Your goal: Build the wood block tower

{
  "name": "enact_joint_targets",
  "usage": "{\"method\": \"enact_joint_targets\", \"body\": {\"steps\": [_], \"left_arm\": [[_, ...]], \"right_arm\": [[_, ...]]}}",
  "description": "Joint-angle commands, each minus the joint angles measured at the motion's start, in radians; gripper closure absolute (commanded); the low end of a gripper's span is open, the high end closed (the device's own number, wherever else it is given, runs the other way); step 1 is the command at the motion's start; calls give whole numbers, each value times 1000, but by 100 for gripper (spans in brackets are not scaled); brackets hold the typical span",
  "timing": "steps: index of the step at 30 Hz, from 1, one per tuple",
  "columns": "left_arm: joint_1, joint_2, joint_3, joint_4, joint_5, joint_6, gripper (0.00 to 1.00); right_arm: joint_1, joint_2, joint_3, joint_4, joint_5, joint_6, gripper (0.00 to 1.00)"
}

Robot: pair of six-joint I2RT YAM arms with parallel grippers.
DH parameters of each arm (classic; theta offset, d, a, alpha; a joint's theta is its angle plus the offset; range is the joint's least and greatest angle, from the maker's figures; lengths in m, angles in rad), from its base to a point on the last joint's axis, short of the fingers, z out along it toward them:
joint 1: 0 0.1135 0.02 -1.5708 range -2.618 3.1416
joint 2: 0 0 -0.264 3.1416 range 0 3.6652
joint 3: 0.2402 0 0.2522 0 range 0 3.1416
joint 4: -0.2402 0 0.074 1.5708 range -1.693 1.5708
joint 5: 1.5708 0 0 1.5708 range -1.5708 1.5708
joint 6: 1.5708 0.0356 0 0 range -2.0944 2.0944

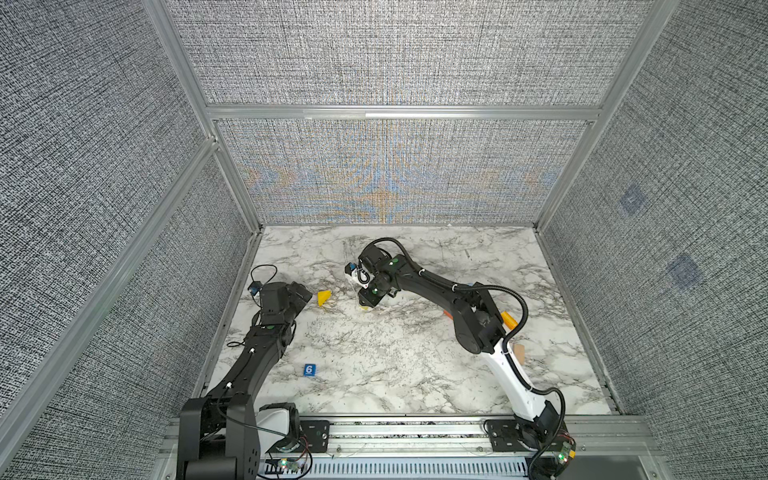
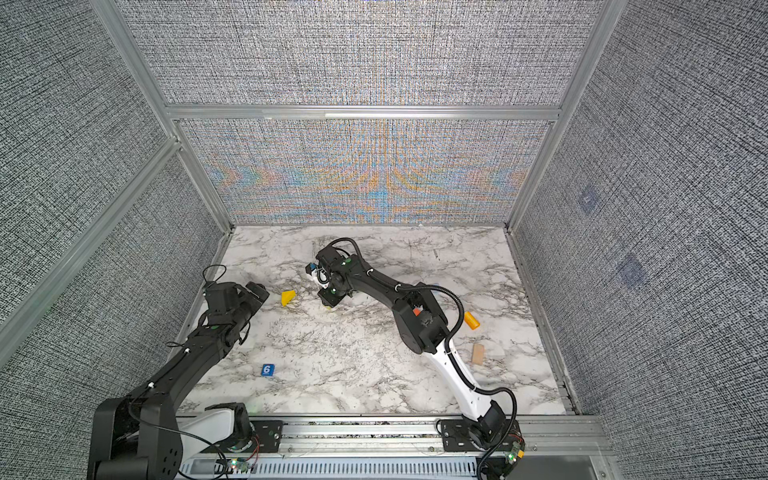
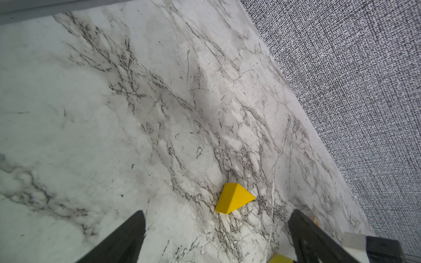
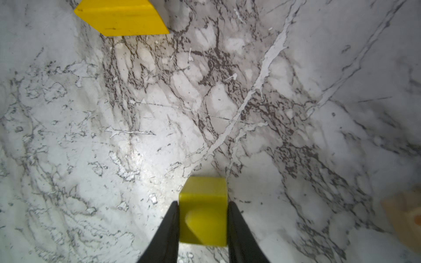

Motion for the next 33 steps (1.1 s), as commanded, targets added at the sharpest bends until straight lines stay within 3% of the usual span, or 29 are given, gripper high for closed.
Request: {"method": "enact_joint_targets", "body": {"steps": [1,8,12,18,24,33], "left_arm": [[0,-12,7,-30,21,-18,1],[-2,-9,37,-81,138,0,2],[-33,-12,50,-116,134,1,4],[-206,45,102,-182,18,1,5],[-363,157,180,-222,-63,3,6],[-558,364,327,-247,-141,12,6]], "right_arm": [[6,-12,-1,-1,-10,19,73],[8,-98,-80,9,31,69,75],[8,-186,-178,42,80,124,77],[8,-333,-357,94,187,267,77],[-12,-472,-556,160,221,399,78],[-85,-575,-753,226,294,471,82]]}}
